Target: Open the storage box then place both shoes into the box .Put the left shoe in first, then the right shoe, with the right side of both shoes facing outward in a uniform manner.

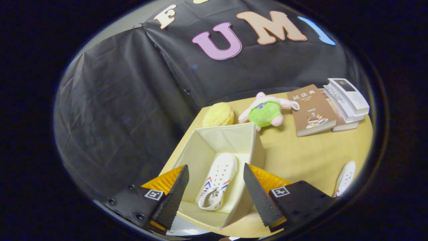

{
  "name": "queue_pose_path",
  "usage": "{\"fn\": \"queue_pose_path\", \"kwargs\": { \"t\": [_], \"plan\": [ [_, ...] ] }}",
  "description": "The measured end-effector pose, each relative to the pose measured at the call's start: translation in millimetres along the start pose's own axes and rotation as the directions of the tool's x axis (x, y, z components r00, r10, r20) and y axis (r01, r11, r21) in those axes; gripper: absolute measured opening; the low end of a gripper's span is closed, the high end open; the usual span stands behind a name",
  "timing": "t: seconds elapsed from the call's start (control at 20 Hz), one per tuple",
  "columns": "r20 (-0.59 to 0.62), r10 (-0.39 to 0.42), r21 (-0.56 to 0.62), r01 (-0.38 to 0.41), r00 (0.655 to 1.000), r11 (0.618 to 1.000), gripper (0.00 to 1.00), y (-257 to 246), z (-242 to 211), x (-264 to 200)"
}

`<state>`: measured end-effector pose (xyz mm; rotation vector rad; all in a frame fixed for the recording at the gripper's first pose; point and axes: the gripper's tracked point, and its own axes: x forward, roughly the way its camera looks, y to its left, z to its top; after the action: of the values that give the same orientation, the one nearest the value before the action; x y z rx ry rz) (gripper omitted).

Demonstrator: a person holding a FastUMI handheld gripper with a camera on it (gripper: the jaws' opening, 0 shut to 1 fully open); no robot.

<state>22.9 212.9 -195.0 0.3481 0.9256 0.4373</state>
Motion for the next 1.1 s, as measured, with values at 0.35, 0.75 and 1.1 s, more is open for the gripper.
{"fn": "queue_pose_path", "kwargs": {
  "t": [0.35,0.75,1.1],
  "plan": [
    [0.062,-0.149,-0.052,0.152,0.987,0.987,1.00,-95.7,16.1,-55.6],
    [0.066,-0.272,0.007,0.272,0.960,0.962,1.00,-194.0,10.7,-103.6],
    [0.007,-0.384,-0.020,0.384,0.923,0.923,1.00,-265.6,-22.0,-135.5]
  ]
}}
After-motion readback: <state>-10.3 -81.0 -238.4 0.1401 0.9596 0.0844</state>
